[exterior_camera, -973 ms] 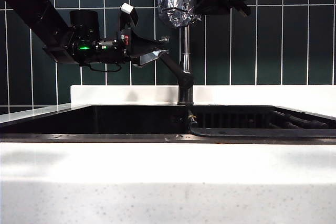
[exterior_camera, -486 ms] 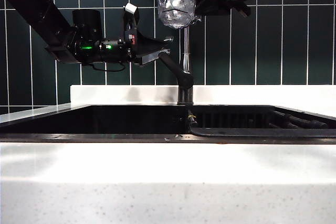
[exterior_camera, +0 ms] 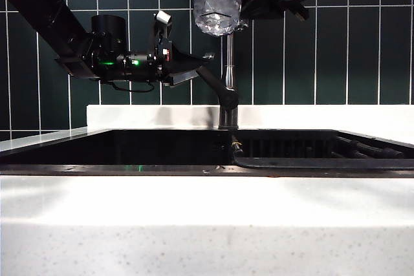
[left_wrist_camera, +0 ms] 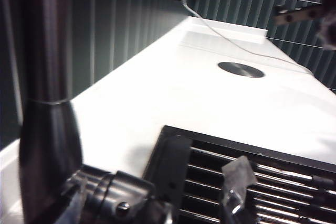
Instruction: Pick up the mug next to the sink, go to the faucet to get some water, pour the water into the sink, and finally put the mug back to its place.
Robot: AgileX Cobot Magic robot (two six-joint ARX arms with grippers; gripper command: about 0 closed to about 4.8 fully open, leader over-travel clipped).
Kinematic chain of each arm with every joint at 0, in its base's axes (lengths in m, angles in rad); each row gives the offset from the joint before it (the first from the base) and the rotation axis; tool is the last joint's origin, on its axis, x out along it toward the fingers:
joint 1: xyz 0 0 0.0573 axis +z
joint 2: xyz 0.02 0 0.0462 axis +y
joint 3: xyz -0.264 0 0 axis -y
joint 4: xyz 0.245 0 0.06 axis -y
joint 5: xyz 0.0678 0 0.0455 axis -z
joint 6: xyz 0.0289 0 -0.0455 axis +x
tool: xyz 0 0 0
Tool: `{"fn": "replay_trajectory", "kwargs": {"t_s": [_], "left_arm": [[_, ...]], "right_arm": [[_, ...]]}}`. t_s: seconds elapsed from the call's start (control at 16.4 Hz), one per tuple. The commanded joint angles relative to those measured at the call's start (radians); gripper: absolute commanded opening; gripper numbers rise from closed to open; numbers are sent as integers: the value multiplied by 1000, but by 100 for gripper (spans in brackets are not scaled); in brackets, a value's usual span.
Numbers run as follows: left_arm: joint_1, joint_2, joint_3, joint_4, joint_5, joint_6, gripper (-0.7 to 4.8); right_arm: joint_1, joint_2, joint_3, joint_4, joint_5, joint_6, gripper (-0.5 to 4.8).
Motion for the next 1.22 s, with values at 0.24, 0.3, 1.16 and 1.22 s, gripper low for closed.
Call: {"fn": "replay_trajectory", "kwargs": {"t_s": [0.24,0.3,1.16,1.22], "left_arm": [[-2,-8,3,2,-2,6,332],[-2,-8,3,1,-2,6,332],[-2,-8,10,-103,-439,54,331],[-2,-8,10,-105,-445,54,332]], "right_arm": [[0,-9,6,22,-6,5,-5],[0,-9,6,22,-6,5,-5],[0,-9,7,23,-6,4,-5],[0,-9,7,23,-6,4,-5]]}}
